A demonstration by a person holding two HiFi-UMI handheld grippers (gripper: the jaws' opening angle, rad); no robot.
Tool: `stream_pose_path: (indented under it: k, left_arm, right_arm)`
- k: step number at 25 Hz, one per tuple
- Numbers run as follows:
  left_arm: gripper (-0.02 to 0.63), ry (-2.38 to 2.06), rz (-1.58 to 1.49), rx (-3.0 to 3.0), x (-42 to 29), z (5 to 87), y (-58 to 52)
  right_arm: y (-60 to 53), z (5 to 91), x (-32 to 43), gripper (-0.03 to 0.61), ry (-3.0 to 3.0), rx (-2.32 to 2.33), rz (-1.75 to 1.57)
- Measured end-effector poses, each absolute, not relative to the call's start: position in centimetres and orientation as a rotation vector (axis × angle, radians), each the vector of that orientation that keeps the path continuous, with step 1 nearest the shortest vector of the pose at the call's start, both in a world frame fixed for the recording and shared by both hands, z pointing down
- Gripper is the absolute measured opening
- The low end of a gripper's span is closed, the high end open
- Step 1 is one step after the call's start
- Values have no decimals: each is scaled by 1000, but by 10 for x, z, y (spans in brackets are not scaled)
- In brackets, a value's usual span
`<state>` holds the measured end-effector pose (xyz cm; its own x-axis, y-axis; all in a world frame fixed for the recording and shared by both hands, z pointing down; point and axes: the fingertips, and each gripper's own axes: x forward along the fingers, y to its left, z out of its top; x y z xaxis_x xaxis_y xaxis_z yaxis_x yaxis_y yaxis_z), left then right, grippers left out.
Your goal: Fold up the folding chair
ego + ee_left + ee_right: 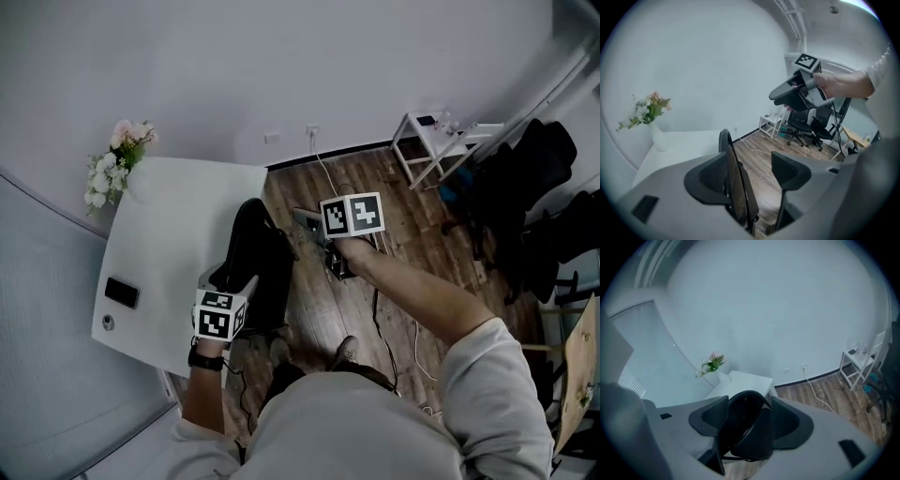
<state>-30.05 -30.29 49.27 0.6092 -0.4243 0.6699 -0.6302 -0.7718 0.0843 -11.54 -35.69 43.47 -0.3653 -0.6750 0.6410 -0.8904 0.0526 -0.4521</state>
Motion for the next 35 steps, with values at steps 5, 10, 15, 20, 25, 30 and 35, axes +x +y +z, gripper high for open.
stream_pose_path:
  k: [5, 10, 15, 20, 25, 30, 35]
  left_arm:
    - [273, -821, 816, 2666, -232, 437, -267]
    - [255, -755, 687, 2789, -162, 385, -227]
    - [175, -732, 538, 2860, -114, 342, -194]
    - [90, -712, 456, 2916, -87, 318, -163]
    - [18, -741, 391, 2959, -83, 307, -144]
    - [8, -749, 359, 2991, -81, 300, -129]
    - [8, -733, 378, 3005, -79, 305, -117]
  right_arm:
    - [-266, 381, -31, 289, -2134, 1754, 1010]
    - [-168, 340, 43, 253, -2110, 1936, 748]
    - [-79, 310, 91, 192, -2066, 2078, 494]
    - [-19, 285, 112, 99, -2003, 2200, 262]
    - [17, 266, 118, 34, -1973, 2270, 98]
    - [38, 260, 124, 18, -1966, 2320, 55]
    - [50, 264, 127, 17, -1949, 2353, 45]
